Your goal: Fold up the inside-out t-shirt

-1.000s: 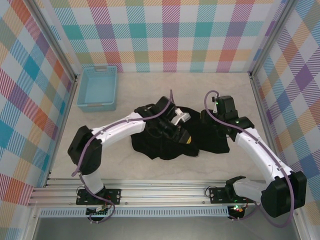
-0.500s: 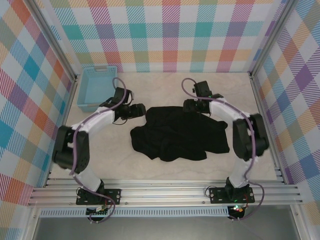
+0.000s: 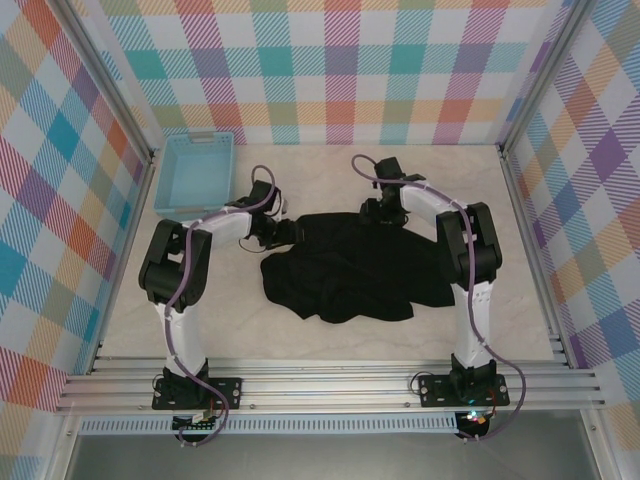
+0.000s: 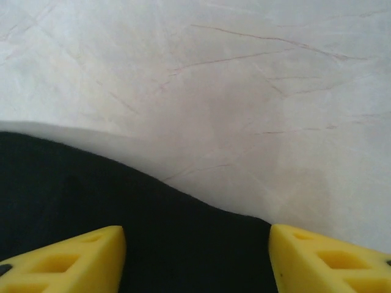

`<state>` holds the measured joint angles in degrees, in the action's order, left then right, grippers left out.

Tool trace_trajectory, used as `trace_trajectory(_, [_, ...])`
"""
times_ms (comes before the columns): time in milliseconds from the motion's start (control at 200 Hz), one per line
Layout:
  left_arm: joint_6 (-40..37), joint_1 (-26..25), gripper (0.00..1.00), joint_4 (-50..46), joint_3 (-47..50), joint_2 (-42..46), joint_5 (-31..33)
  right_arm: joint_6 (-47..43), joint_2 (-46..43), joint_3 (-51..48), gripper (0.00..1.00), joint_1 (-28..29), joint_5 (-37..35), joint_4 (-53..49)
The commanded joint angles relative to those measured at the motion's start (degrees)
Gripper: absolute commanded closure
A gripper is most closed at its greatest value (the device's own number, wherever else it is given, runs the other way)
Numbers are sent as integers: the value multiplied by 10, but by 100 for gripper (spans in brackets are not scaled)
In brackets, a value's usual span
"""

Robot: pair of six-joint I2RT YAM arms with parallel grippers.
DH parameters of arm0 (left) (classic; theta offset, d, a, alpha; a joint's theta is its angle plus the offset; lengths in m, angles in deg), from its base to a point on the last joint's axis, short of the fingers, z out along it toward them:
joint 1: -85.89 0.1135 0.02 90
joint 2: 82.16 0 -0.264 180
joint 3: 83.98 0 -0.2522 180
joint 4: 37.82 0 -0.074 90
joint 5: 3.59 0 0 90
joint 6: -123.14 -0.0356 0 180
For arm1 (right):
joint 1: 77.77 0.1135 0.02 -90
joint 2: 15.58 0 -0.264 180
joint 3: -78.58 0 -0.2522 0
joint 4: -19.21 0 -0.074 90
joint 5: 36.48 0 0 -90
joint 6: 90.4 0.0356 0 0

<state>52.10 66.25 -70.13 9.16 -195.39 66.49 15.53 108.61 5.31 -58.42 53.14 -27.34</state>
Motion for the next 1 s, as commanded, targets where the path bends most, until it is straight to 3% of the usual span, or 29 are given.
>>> trace_trajectory(0, [12, -13, 63, 20, -18, -41, -75, 15, 24, 9, 57, 1, 24, -20])
trace_trajectory(95, [14, -13, 83, 44, -30, -51, -77, 10, 14, 12, 84, 0, 6, 8])
trace_trajectory(175, [10, -10, 100, 53, -50, -49, -68, -1, -6, 27, 100, -4, 1, 33])
trace_trajectory(275, [17, 7, 100, 78, -76, -22, -54, -22, -44, 68, 100, -11, -6, 57])
trace_trajectory(475, [-8, 24, 100, 112, -162, 114, 3, -64, -137, 183, 100, -22, 13, 81])
trace_trajectory(610, [-14, 22, 100, 168, -131, 228, 1, -84, -218, 187, 100, -22, 35, 83])
trace_trajectory(800, [-27, -17, 100, 239, 54, 403, -20, -66, -397, -40, 100, -22, 88, 170])
trace_trajectory(920, [-56, -83, 100, 215, 201, 475, -44, -26, -514, -237, 78, -21, 42, 191])
trace_trajectory(960, [-57, -105, 88, 210, 255, 485, -62, -7, -546, -296, 75, -21, 6, 178])
trace_trajectory(1000, [-60, -127, 68, 212, 301, 488, -80, 8, -571, -348, 72, -21, -27, 154])
